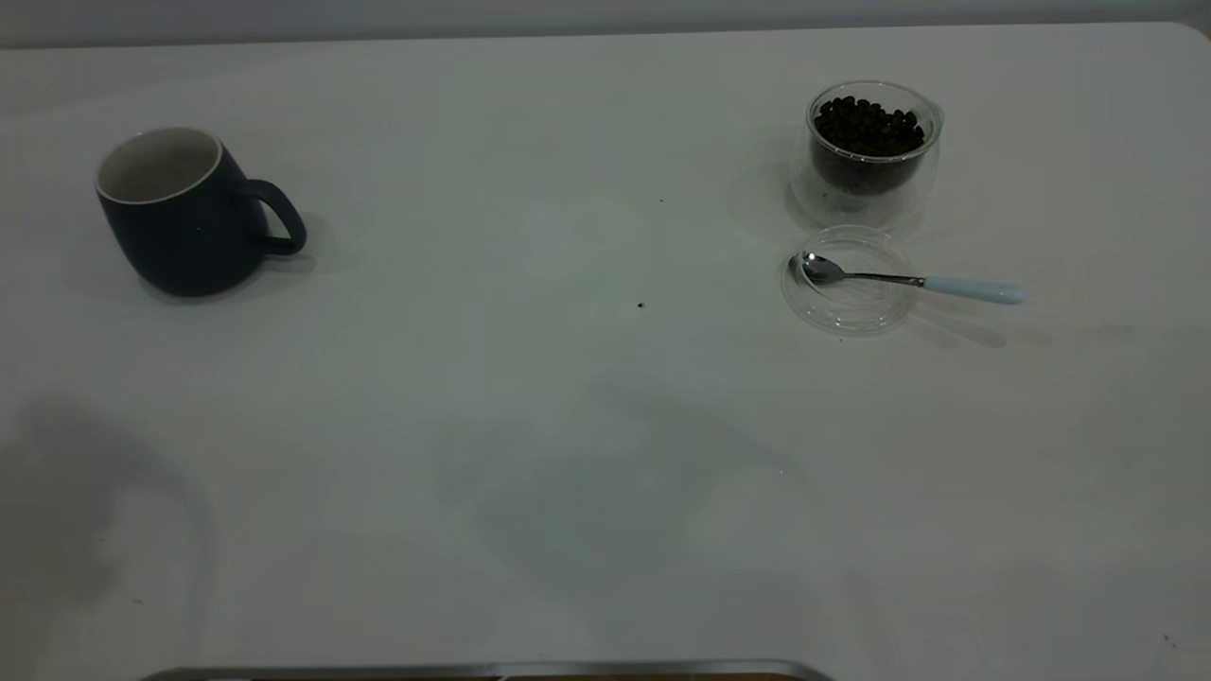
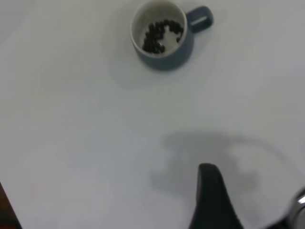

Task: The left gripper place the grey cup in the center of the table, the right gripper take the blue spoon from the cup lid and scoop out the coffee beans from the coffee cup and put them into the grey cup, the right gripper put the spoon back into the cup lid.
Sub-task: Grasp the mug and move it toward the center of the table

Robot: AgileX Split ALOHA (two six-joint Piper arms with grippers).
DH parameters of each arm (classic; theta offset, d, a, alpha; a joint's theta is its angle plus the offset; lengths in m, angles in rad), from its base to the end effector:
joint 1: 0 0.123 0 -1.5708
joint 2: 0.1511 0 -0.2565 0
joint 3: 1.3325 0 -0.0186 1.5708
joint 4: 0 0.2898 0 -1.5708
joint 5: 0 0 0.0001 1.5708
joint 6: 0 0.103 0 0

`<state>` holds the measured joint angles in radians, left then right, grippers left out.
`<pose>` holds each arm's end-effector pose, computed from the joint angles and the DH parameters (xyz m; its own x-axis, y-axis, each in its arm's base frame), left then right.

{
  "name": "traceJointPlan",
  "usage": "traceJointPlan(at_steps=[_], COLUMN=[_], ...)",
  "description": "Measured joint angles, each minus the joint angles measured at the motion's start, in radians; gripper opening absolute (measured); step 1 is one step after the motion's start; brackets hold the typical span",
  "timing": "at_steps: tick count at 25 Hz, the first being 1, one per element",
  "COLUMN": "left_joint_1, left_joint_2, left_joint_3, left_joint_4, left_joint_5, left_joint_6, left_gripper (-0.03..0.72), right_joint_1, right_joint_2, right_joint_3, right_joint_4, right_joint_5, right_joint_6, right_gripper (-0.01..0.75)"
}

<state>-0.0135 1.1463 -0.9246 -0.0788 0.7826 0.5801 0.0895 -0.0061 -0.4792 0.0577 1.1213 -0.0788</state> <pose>0.2829 -0.0095 0.2679 -0.6627 0.5087 -0.5496 0.4378 0.8586 0.2669 0.0667 0.0114 0.2790 -0.5111 -0.0997 -0.8537 -0.1611 0.9868 -0.0188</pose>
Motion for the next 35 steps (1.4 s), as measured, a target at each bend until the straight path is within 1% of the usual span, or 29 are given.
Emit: traceJointPlan(at_steps=[8, 11, 16, 21, 27, 31, 35], left_joint_1=[0.000, 0.000, 0.000, 0.000, 0.000, 0.000, -0.001], left_joint_2=[0.387, 0.494, 0.646, 0.768, 0.877, 0.951, 1.009], left_joint_3=[-0.190, -0.258, -0.350, -0.392, -0.410, -0.431, -0.432], left_joint_4=[0.004, 0.033, 0.149, 0.282, 0.421, 0.451, 0.454], left_joint_5=[-0.044, -0.045, -0.044, -0.052, -0.137, -0.187, -0.248], left_joint_6=[0.263, 0.300, 0.308, 0.312, 0.312, 0.349, 0.423], left_gripper=[0.545, 0.545, 0.545, 0.545, 0.545, 0.545, 0.545], right_joint_1=[0.000, 0.000, 0.000, 0.000, 0.000, 0.000, 0.000], right_joint_2=[0.000, 0.000, 0.000, 0.000, 0.000, 0.000, 0.000], right_joint_3=[0.000, 0.000, 0.000, 0.000, 0.000, 0.000, 0.000], right_joint_4=[0.000, 0.000, 0.000, 0.000, 0.000, 0.000, 0.000], right_joint_5=[0.000, 0.000, 0.000, 0.000, 0.000, 0.000, 0.000], right_joint_6=[0.000, 0.000, 0.000, 0.000, 0.000, 0.000, 0.000], right_gripper=[0.395, 0.395, 0.395, 0.395, 0.395, 0.395, 0.395])
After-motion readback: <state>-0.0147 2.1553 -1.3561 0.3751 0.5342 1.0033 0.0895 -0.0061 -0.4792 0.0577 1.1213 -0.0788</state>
